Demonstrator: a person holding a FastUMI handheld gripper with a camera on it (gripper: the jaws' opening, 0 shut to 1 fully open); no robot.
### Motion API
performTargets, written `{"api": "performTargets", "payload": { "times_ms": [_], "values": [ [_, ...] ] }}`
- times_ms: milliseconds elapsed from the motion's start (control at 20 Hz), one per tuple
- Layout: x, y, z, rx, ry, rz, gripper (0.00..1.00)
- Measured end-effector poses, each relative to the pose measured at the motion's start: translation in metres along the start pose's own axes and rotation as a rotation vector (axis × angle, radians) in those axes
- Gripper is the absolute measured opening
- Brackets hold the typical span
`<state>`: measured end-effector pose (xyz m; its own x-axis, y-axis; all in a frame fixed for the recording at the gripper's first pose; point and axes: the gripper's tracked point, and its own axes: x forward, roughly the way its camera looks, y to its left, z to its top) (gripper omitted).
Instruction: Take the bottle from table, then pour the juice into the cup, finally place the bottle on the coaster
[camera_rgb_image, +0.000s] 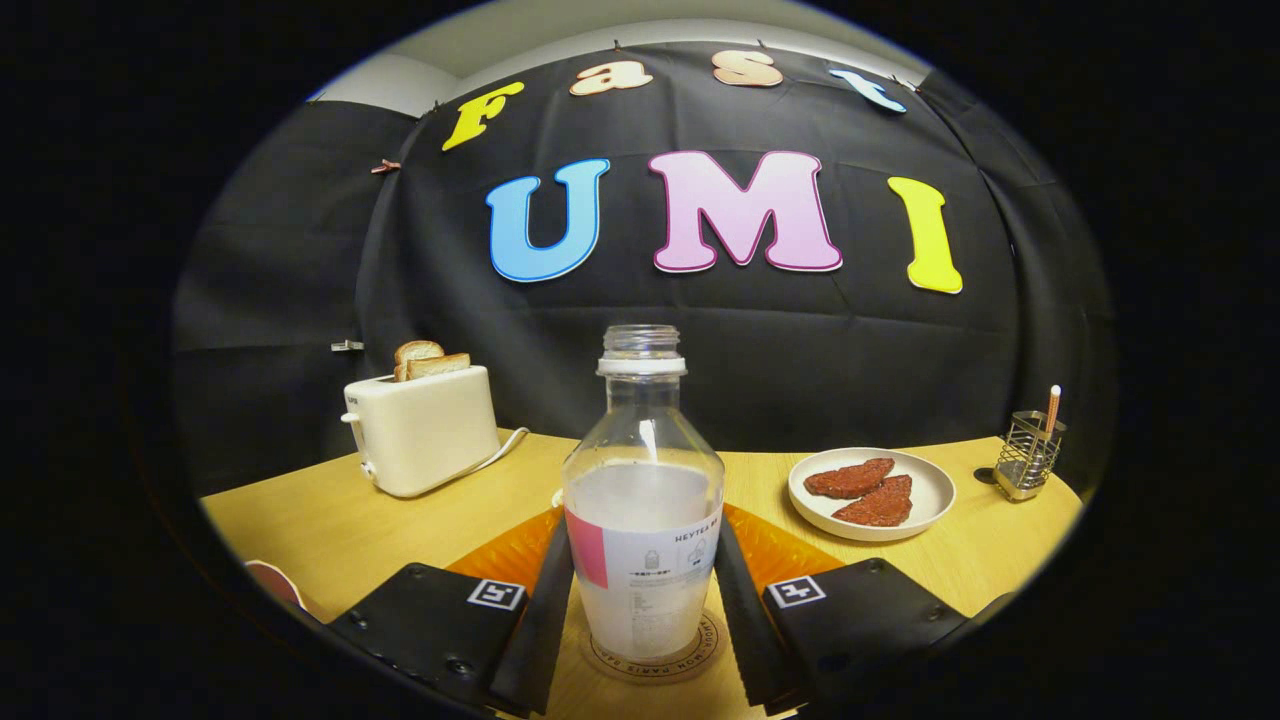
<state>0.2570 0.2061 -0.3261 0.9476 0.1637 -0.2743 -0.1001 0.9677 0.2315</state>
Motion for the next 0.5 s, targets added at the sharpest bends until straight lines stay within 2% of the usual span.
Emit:
{"api": "performTargets", "payload": {
  "times_ms": [350, 500],
  "values": [
    [-0.005, -0.001, -0.017, -0.011, 0.038, 0.007, 0.78],
    [-0.009, 0.001, -0.024, 0.025, 0.077, 0.013, 0.98]
  ]
}}
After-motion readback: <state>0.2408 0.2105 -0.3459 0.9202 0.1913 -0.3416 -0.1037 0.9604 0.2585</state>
